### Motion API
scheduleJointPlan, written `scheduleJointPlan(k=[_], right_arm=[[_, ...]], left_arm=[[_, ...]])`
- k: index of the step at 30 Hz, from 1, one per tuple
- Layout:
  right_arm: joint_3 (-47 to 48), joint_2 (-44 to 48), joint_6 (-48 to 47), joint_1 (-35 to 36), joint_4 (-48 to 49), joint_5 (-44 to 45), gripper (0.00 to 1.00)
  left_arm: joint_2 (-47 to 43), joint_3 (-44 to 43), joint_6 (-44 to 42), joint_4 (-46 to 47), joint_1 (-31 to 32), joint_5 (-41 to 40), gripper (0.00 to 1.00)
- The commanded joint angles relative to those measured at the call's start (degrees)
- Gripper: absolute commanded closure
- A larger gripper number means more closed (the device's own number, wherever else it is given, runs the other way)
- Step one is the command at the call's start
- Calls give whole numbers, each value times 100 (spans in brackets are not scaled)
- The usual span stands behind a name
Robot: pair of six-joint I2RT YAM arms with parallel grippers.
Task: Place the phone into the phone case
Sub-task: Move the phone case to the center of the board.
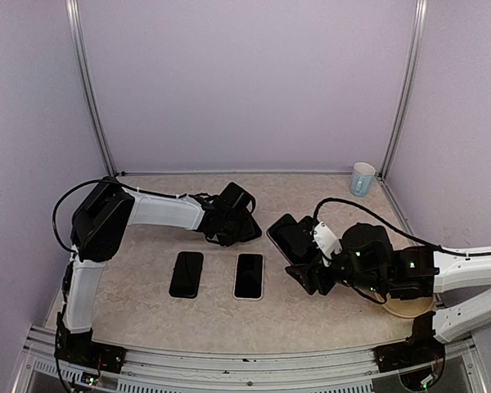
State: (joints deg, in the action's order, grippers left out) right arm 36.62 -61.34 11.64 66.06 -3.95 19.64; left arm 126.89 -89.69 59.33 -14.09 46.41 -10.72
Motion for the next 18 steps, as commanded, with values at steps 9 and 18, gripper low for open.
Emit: scheduleJointPlan(k=[9, 18], right_arm=[[29, 324, 52, -40, -47, 407, 69], [133, 465, 62, -158, -212, 691, 69]], left_arm=[[633, -832, -801, 938, 191, 804, 51], [-478, 123, -905, 1598, 22, 604, 46]])
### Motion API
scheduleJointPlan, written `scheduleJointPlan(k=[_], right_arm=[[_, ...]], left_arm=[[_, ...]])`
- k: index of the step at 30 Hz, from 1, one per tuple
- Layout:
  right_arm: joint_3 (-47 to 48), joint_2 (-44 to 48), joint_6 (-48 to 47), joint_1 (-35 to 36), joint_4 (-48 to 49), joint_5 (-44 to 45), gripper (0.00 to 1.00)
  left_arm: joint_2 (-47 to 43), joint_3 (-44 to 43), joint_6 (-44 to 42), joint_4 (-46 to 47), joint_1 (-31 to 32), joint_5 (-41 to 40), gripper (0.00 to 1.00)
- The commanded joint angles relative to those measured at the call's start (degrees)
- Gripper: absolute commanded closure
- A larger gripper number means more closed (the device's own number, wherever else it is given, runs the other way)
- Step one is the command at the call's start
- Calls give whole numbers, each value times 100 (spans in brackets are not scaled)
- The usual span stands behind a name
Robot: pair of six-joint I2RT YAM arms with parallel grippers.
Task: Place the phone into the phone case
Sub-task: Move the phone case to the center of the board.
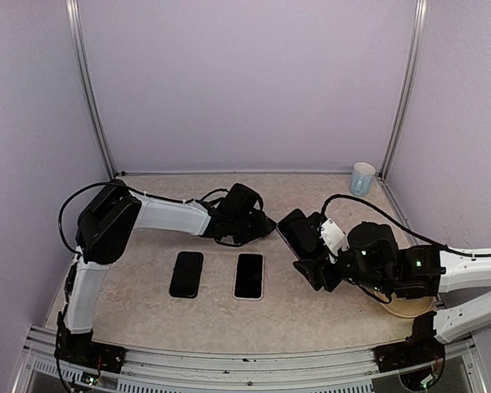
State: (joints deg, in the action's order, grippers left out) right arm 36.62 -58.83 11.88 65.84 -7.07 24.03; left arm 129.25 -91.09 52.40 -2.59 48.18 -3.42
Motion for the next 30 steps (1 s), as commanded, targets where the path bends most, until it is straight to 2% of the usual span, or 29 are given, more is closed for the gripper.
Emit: scheduleJointPlan(k=[1, 6, 14, 23, 30], right_arm=[[153, 203, 46, -186, 79, 236, 69], [280, 19, 52, -455, 0, 88, 70], [518, -458, -47, -880, 12, -290, 70], [758, -894, -199, -1202, 48, -608, 70], [760, -964, -236, -1245, 31, -667, 69]], left_arm=[[-787, 307, -284, 460, -231, -138, 45], [-919, 312, -676, 535, -745, 125, 35], [-554, -74, -1402, 593, -1328, 506, 24], [335, -1092, -2138, 494, -1670, 1122, 22], [970, -1636, -2144, 404, -1812, 1547, 22]])
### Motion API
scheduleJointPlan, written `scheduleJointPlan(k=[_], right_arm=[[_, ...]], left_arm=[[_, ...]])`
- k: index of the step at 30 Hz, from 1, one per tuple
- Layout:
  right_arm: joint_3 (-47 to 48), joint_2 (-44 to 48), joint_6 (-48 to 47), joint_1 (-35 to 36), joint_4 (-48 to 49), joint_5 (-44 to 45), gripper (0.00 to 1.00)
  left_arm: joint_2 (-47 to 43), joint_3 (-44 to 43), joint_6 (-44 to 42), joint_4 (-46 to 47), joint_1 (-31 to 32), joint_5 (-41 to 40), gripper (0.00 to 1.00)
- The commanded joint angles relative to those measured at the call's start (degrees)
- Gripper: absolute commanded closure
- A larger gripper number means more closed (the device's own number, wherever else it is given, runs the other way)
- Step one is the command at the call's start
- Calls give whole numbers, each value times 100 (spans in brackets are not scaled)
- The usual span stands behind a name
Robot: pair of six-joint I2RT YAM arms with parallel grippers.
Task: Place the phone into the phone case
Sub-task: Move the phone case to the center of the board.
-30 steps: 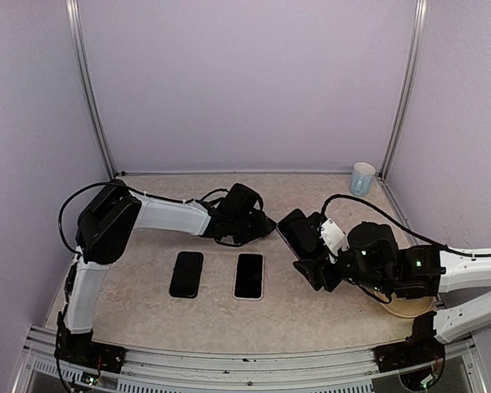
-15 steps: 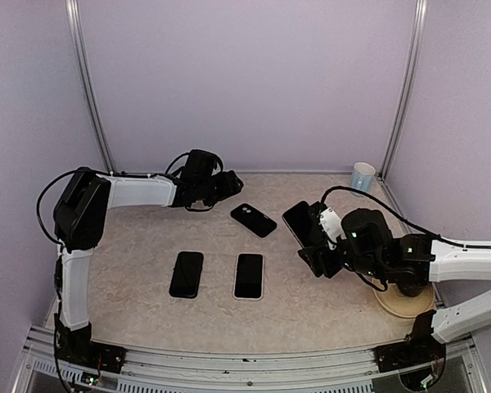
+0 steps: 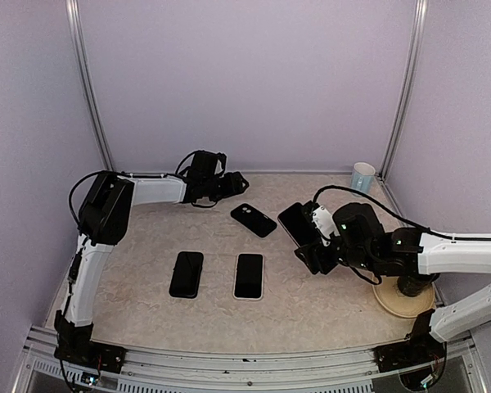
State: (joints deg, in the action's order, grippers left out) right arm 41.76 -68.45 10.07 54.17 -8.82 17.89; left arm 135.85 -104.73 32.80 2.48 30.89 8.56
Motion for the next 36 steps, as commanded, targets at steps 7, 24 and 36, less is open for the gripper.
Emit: scheduleJointPlan(k=[7, 24, 36], right_arm=[[245, -10, -72, -100, 263, -90, 69], [194, 54, 52, -101, 340, -274, 70], [-17, 428, 15, -100, 103, -354, 70]], left_arm=[[595, -234, -188, -228, -51, 607, 22], [-53, 1502, 344, 643, 291, 1170, 26], [-941, 2789, 853, 1419, 742, 1053, 26]])
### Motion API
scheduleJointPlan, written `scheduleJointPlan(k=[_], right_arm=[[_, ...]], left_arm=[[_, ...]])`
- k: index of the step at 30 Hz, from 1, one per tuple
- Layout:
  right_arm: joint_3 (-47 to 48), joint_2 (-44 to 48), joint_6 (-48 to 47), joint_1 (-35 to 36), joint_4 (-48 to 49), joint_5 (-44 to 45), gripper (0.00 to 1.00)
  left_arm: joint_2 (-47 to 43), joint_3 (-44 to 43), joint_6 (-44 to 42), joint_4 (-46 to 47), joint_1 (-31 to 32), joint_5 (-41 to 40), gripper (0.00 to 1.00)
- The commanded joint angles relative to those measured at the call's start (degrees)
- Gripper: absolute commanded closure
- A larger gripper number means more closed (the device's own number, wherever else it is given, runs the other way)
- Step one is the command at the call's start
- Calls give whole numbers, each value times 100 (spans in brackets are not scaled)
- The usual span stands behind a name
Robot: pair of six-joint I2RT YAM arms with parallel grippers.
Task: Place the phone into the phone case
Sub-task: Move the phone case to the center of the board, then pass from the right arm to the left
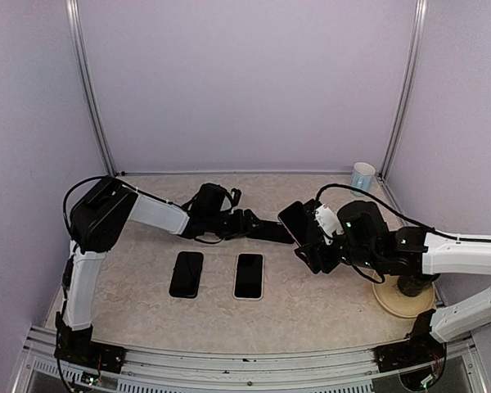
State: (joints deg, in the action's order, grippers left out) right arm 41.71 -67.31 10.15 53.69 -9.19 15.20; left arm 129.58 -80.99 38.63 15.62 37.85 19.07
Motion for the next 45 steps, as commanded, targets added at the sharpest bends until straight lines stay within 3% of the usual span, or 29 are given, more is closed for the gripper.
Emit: scheduleJointPlan(k=[1, 12, 22, 36, 41, 45], right_arm=[[-28, 341, -14, -52, 110, -131, 70], [-290, 317, -53, -40, -159, -1111, 70], [-127, -385, -235, 495, -189, -469, 70], [100, -748, -604, 1009, 171, -196, 70], [74, -714, -685, 1129, 316, -145, 70], [34, -713, -767, 1190, 421, -44, 70]], left_arm=[[-381, 488, 279, 129, 43, -36, 26], [-1867, 1199, 117, 105, 223, 109, 22], [-3049, 2406, 677, 180, 664, 783, 22], [-3158, 2830, 800, 745, 1230, 1601, 20], [-2918, 2688, 881, 985, 1390, 1833, 28], [-2700, 2671, 1118, 1402, 1426, 2110, 48]])
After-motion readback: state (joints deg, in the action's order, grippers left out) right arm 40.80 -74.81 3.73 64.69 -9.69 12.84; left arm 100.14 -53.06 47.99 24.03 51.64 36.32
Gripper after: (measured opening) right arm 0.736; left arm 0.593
